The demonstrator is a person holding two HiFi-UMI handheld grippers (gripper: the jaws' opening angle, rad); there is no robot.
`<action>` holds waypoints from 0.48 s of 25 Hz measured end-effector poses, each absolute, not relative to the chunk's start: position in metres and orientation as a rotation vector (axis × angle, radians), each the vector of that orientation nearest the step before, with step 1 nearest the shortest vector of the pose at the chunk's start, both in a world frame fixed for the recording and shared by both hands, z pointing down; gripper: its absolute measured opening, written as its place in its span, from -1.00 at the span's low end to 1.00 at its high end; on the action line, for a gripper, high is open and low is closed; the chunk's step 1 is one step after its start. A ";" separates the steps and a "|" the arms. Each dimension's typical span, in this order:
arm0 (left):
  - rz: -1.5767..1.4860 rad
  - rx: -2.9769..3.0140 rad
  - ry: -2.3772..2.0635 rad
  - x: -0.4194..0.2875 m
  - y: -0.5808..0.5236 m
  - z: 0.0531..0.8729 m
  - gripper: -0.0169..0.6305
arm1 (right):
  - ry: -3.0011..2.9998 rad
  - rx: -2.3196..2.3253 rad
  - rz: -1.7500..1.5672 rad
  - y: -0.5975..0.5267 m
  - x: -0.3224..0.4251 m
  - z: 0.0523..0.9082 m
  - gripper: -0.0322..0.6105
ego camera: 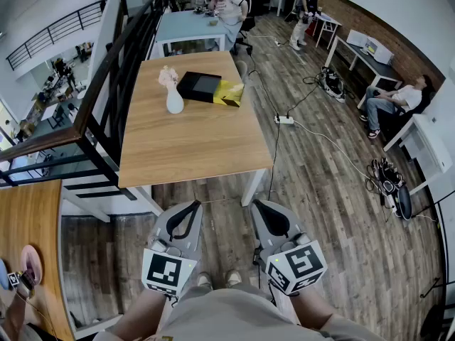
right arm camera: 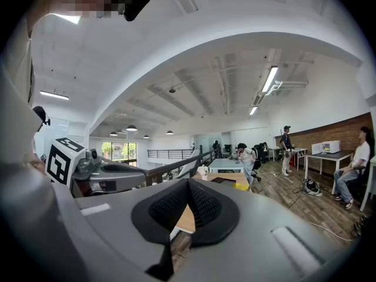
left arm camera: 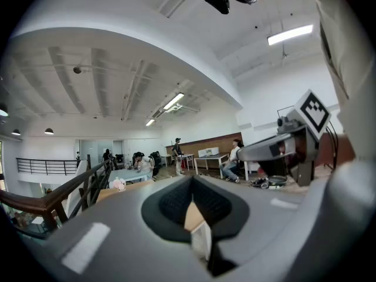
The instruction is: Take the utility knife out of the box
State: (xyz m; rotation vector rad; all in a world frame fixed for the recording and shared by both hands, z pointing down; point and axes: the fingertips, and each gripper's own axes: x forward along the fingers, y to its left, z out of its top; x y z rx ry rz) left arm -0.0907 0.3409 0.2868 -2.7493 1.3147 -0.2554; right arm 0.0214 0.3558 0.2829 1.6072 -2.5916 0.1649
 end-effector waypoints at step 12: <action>-0.276 -2.728 1.285 -0.074 0.344 0.290 -0.94 | -2.583 1.625 0.202 0.355 0.041 0.290 -0.90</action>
